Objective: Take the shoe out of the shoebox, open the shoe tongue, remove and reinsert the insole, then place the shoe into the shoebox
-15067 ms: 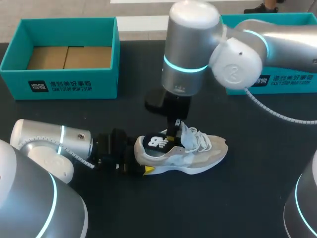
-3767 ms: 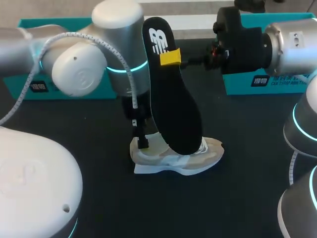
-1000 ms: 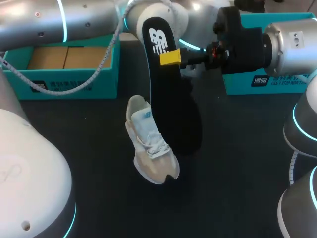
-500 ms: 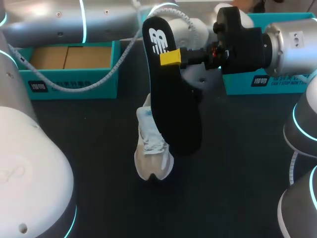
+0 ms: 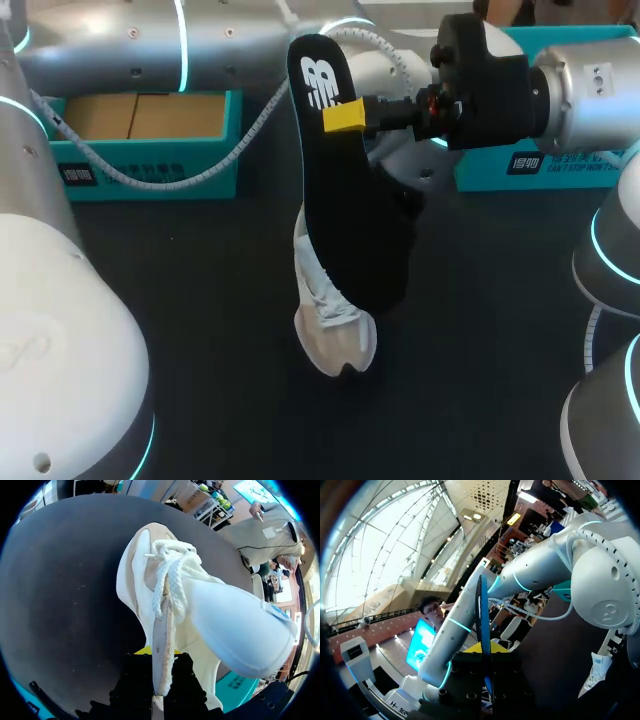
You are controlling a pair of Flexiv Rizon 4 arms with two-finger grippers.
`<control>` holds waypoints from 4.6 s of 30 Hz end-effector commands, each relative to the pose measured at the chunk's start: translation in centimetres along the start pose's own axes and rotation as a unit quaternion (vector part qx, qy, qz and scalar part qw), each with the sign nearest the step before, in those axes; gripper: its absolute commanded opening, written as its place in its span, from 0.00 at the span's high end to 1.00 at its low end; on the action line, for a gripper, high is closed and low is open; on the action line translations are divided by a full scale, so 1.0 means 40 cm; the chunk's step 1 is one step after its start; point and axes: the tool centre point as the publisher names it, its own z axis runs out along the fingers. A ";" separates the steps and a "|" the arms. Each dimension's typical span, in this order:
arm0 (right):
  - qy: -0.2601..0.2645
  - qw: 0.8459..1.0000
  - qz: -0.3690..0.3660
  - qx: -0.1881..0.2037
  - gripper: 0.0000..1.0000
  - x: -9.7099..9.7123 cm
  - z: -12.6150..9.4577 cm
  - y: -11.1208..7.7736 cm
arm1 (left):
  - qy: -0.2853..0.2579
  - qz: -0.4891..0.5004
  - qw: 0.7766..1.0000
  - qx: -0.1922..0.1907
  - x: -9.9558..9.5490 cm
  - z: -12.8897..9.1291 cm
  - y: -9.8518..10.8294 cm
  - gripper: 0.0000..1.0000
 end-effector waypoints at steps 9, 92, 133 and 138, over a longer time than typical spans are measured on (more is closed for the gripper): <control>-0.001 1.000 0.000 0.000 1.00 -0.002 0.008 0.001 | 0.005 0.003 1.000 -0.007 -0.057 0.050 -0.003 1.00; -0.092 0.966 0.197 -0.137 1.00 -0.192 -0.184 0.115 | -0.603 0.098 0.791 -0.016 0.373 -0.366 0.097 0.00; -0.059 0.902 0.395 -0.163 1.00 -0.550 -0.109 0.267 | -0.838 0.092 0.536 -0.054 0.248 -0.501 0.014 0.00; -0.056 0.900 0.397 -0.171 1.00 -0.555 -0.095 0.263 | -0.845 0.097 0.523 -0.053 0.213 -0.527 0.003 0.08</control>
